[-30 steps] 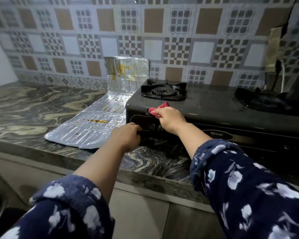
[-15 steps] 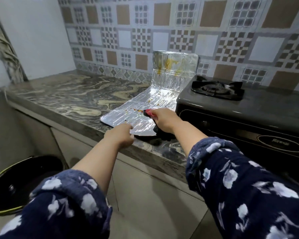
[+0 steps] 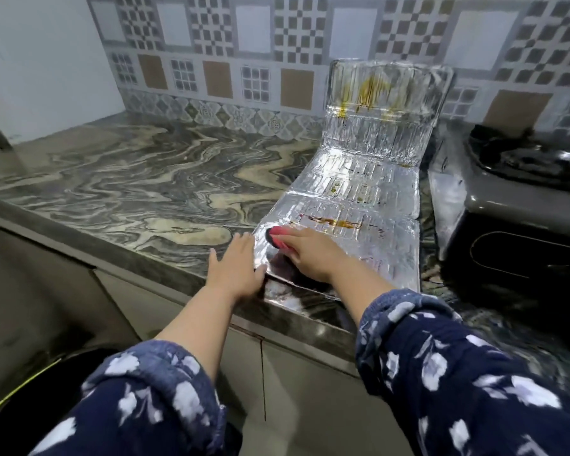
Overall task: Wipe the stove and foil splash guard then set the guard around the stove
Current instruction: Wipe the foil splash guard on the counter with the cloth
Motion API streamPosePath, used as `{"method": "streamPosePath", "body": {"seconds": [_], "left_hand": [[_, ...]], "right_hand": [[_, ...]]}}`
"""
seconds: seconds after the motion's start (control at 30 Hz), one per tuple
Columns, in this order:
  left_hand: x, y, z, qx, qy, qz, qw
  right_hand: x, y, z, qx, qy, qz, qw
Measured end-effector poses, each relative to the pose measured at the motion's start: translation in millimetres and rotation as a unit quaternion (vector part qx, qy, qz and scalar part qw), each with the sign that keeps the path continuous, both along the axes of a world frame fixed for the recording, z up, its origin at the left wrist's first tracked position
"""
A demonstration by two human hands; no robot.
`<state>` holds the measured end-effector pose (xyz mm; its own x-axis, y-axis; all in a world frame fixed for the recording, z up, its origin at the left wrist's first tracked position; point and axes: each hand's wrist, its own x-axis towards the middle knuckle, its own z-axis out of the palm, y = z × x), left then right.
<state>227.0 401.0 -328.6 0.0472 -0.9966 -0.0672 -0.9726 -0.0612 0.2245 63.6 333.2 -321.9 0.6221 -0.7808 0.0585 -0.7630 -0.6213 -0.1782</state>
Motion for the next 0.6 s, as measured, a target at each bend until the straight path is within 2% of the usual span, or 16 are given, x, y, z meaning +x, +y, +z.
{"method": "streamPosePath", "body": {"seconds": [0.13, 0.33, 0.6], "left_hand": [[19.7, -19.2, -19.3, 0.018, -0.025, -0.042, 0.999], [28.8, -28.8, -37.5, -0.05, -0.054, -0.078, 0.994], [31.9, -31.5, -43.3, -0.064, -0.059, -0.092, 0.992]], "right_hand": [[12.7, 2.5, -29.6, 0.036, 0.096, -0.008, 0.995], [17.7, -16.0, -28.8, 0.059, 0.079, -0.014, 0.995], [18.2, -84.9, -31.3, 0.061, 0.07, -0.11, 0.99]]}}
